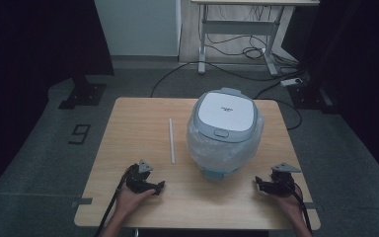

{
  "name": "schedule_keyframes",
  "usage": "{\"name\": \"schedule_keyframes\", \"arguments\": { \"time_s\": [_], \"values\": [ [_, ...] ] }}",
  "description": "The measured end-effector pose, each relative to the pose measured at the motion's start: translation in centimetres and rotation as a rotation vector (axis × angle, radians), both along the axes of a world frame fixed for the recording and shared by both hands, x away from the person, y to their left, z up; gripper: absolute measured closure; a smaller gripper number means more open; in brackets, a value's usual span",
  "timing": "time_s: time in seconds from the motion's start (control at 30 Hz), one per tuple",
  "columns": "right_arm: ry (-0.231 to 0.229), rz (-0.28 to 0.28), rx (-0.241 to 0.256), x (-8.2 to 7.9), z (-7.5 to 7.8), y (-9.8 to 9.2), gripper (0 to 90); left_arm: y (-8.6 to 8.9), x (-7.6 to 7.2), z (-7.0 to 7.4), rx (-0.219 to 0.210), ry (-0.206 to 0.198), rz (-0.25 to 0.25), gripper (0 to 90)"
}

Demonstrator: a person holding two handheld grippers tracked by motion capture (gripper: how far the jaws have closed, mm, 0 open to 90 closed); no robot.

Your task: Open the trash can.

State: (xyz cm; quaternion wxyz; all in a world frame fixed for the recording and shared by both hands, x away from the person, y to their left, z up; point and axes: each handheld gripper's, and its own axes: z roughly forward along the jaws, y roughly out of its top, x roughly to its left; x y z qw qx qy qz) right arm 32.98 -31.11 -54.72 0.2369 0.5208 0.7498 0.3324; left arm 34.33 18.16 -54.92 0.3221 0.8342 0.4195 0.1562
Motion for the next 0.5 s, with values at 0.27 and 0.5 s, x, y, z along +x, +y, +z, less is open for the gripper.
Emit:
{"name": "schedule_keyframes", "arguments": {
  "time_s": [0.27,0.5],
  "values": [
    [-0.086,0.050,0.102,-1.3,2.2,-1.0,40.1,0.0,0.0,0.0,0.000,0.000,-0.001,3.6],
    [-0.171,0.064,0.152,-2.4,4.1,-1.3,58.0,0.0,0.0,0.0,0.000,0.000,-0.002,3.6]
  ]
}}
